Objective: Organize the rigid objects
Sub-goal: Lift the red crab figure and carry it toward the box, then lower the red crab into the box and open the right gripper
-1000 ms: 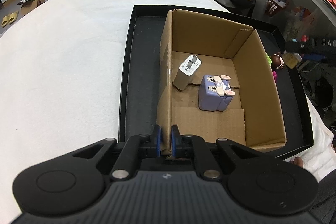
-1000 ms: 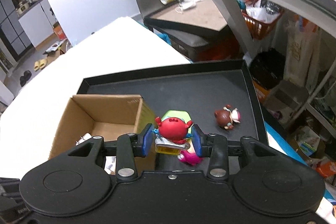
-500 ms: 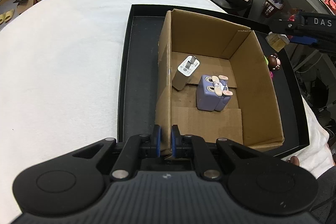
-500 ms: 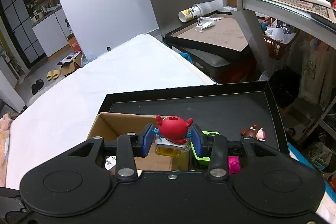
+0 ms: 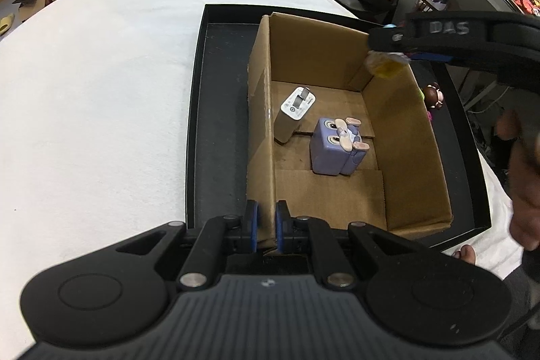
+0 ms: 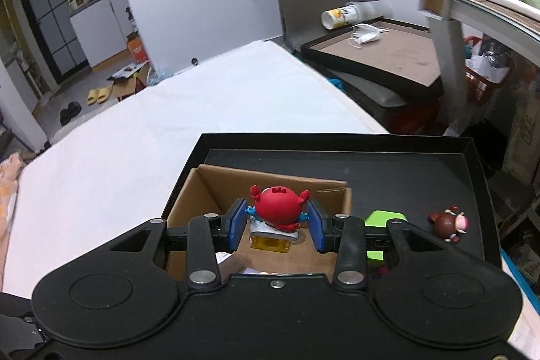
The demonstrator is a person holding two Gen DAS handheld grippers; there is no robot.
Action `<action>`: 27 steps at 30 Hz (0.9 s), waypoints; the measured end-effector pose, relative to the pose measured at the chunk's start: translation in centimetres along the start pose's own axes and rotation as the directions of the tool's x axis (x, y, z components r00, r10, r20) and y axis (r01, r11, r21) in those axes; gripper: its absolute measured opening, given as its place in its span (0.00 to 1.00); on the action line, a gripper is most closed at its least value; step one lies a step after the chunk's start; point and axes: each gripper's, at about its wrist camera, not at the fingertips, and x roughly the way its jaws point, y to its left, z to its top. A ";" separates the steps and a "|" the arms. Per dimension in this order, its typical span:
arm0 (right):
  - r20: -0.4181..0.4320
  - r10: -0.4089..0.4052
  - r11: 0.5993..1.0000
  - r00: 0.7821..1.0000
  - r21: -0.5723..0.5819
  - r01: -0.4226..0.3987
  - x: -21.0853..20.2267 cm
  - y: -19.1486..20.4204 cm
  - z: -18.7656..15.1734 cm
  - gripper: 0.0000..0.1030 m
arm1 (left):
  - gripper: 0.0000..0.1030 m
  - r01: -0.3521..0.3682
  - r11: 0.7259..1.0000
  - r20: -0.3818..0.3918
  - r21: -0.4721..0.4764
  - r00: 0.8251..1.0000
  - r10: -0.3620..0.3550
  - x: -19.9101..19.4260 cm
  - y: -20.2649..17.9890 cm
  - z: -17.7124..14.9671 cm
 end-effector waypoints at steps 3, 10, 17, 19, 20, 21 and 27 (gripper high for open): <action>-0.014 -0.005 1.000 1.000 -0.026 0.005 1.0 1.1 -0.3 0.38 | 0.10 0.008 1.000 -0.001 0.004 1.000 -0.008 0.1 0.1 0.0; 0.015 -0.019 0.996 1.000 -0.092 0.020 2.2 3.5 -0.6 0.38 | 0.10 0.013 1.000 -0.005 0.016 1.000 -0.013 0.1 0.2 0.1; 0.012 -0.021 0.990 1.000 -0.142 0.022 2.3 4.8 -0.5 0.51 | 0.10 0.006 1.000 -0.007 0.021 1.000 -0.006 0.2 0.0 0.2; -0.007 -0.031 0.991 0.999 -0.131 0.030 2.3 4.5 -0.6 0.52 | 0.10 0.004 1.000 -0.007 0.020 1.000 -0.004 0.2 0.0 0.2; -0.017 -0.029 0.992 0.999 -0.121 0.027 2.3 4.3 -0.6 0.52 | 0.10 0.002 1.000 -0.008 0.020 1.000 -0.002 0.3 -0.1 0.2; -0.025 -0.030 0.993 0.999 -0.112 0.027 2.2 4.2 -0.6 0.52 | 0.10 -0.001 1.000 -0.005 0.020 1.000 0.001 0.2 -0.1 0.2; -0.040 -0.028 0.996 0.999 -0.091 0.024 1.3 3.5 -0.7 0.53 | 0.09 -0.016 1.000 -0.005 0.020 1.000 0.016 0.2 -0.4 0.0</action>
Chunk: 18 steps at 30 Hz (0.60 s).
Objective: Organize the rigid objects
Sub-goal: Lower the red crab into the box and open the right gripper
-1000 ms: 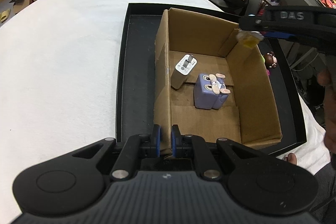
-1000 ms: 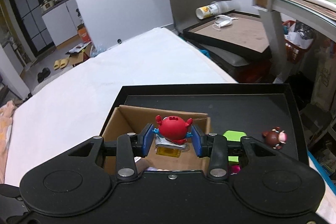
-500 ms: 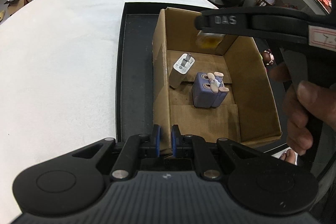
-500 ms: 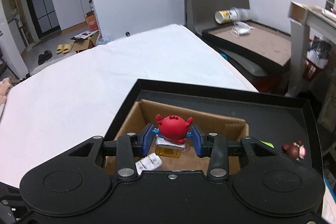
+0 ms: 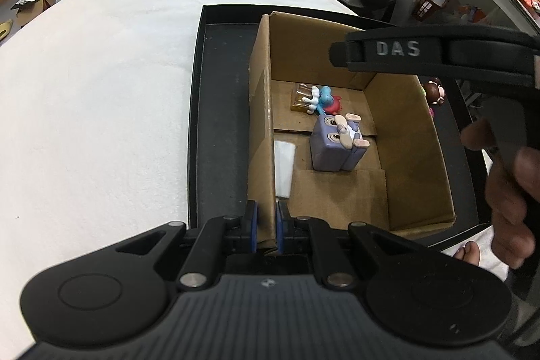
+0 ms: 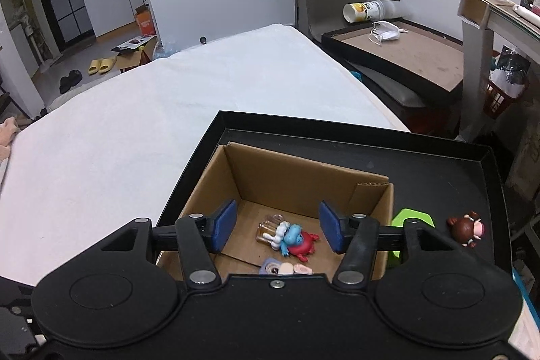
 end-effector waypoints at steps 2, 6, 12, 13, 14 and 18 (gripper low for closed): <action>-0.008 0.003 1.000 1.000 0.003 -0.003 -0.3 -0.3 -0.1 0.54 | 0.09 -0.005 1.000 0.000 0.001 1.000 0.005 0.0 -0.1 0.0; -0.022 0.005 1.000 1.000 0.010 -0.004 -0.9 -1.1 -0.3 0.55 | 0.09 -0.017 1.000 0.001 0.002 1.000 0.017 0.0 -0.3 0.0; -0.024 0.016 1.000 1.000 0.015 -0.016 -2.0 -2.5 -0.4 0.58 | 0.09 -0.035 0.999 0.000 0.001 0.999 0.035 0.0 -0.5 0.0; -0.023 0.015 1.000 1.000 0.015 -0.015 -2.2 -2.8 -0.4 0.59 | 0.09 -0.038 0.999 0.000 0.001 0.999 0.038 0.0 -0.5 0.0; -0.023 0.013 1.000 1.000 0.014 -0.013 -2.3 -3.0 -0.5 0.59 | 0.09 -0.040 0.999 -0.001 0.000 0.999 0.040 0.1 -0.6 0.0; -0.025 -0.001 1.000 1.000 0.020 0.001 -2.9 -4.1 -0.7 0.59 | 0.09 -0.051 0.999 -0.001 -0.001 0.999 0.051 0.0 -0.8 0.0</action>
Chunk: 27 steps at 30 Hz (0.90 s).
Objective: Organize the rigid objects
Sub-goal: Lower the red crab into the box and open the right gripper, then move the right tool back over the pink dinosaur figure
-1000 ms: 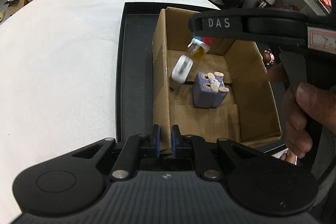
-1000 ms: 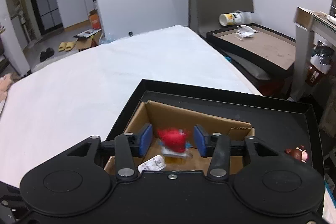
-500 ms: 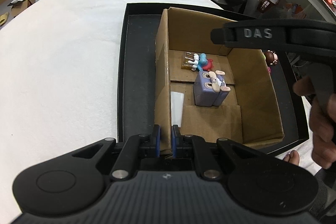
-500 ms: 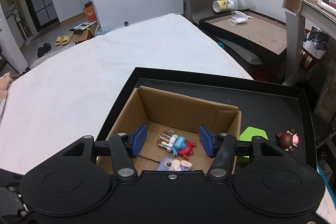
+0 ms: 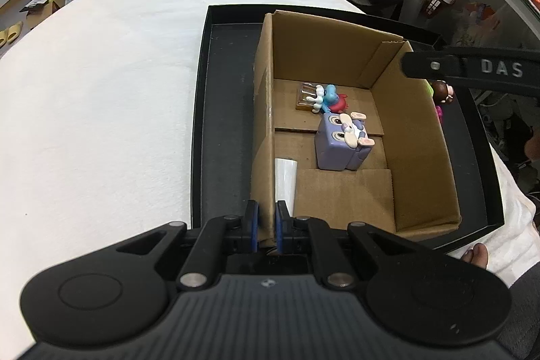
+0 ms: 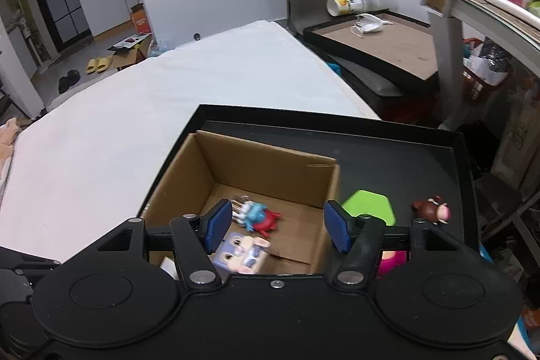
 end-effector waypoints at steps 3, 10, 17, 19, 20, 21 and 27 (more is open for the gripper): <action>-0.002 -0.014 1.000 1.000 0.008 0.014 -0.3 -1.0 -0.1 0.59 | 0.09 -0.004 1.000 0.001 -0.003 1.000 0.004 0.0 0.0 0.0; -0.013 -0.042 0.998 0.999 0.038 0.042 -0.8 -3.3 -0.5 0.59 | 0.09 -0.013 1.000 0.003 -0.002 1.000 0.013 0.0 -0.2 -0.1; -0.015 -0.064 0.997 0.998 0.048 0.064 -1.1 -5.0 -0.8 0.63 | 0.09 -0.009 1.000 0.005 -0.006 1.000 0.009 0.0 -0.1 -0.1; -0.019 -0.070 0.996 0.997 0.050 0.071 -1.1 -5.3 -0.8 0.63 | 0.09 -0.006 1.000 0.005 -0.007 1.000 0.006 0.0 0.0 -0.1; -0.022 -0.073 0.996 0.997 0.052 0.074 -1.0 -5.5 -0.8 0.63 | 0.09 -0.005 1.000 0.004 -0.008 1.000 0.005 0.0 0.0 -0.1; -0.023 -0.075 0.996 0.997 0.053 0.076 -1.0 -5.6 -0.8 0.63 | 0.09 -0.004 1.000 0.004 -0.008 1.000 0.004 0.0 0.0 -0.1; -0.034 -0.090 0.994 0.995 0.056 0.092 -1.2 -6.6 -1.0 0.64 | 0.09 0.009 1.000 0.005 -0.014 1.000 -0.009 -0.1 0.3 -0.1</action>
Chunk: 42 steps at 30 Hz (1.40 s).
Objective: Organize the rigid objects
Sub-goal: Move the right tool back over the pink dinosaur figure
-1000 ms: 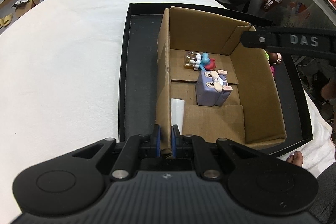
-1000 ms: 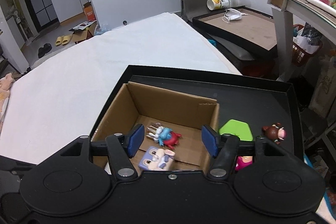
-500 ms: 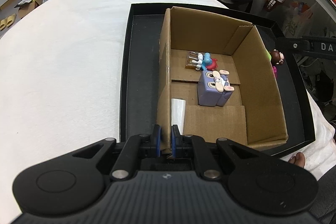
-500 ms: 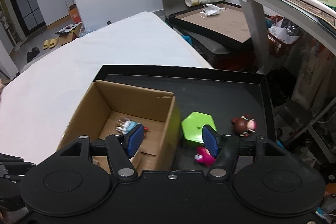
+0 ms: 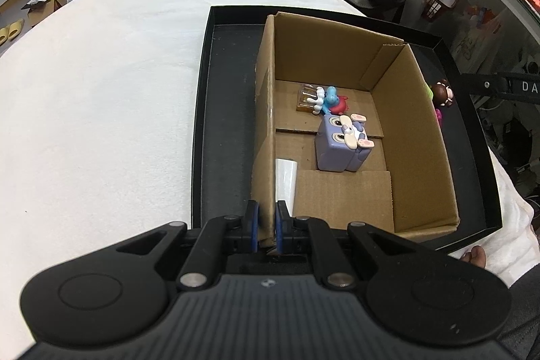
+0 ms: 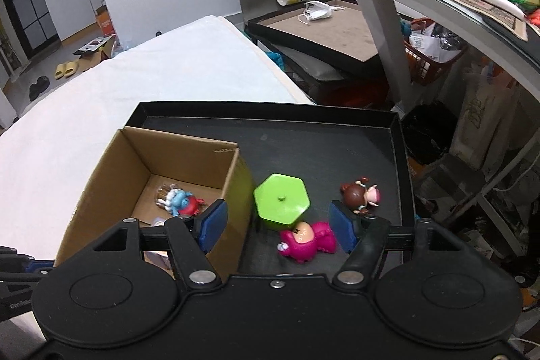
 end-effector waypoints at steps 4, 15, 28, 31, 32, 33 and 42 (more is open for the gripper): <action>-0.015 -0.017 1.000 1.000 0.014 0.017 0.2 -1.0 -0.2 0.64 | 0.09 0.008 1.000 0.001 -0.003 1.000 -0.008 0.0 0.2 0.0; -0.054 -0.040 0.998 0.998 0.037 0.042 1.0 -2.7 -0.3 0.64 | 0.09 0.026 1.000 0.000 -0.006 1.000 -0.026 0.0 0.5 0.0; -0.104 -0.025 0.997 0.994 0.069 0.032 2.2 -4.1 -0.5 0.64 | 0.09 0.042 0.999 -0.001 -0.017 0.999 -0.042 0.1 0.7 0.1; -0.108 -0.018 0.995 0.994 0.095 0.028 2.4 -4.7 -0.5 0.64 | 0.09 0.045 0.999 -0.004 -0.020 0.999 -0.045 0.1 0.8 0.1; -0.110 -0.014 0.994 0.994 0.102 0.025 2.5 -4.9 -0.5 0.64 | 0.09 0.046 0.999 -0.004 -0.020 0.999 -0.046 0.1 0.8 0.2; -0.112 -0.010 0.994 0.994 0.109 0.023 2.6 -5.1 -0.5 0.64 | 0.09 0.046 0.999 -0.004 -0.021 0.999 -0.046 0.1 0.8 0.1; -0.154 -0.007 0.988 0.988 0.148 0.031 4.9 -5.5 -0.4 0.64 | 0.09 0.053 0.998 -0.002 -0.025 0.999 -0.053 0.2 0.9 0.1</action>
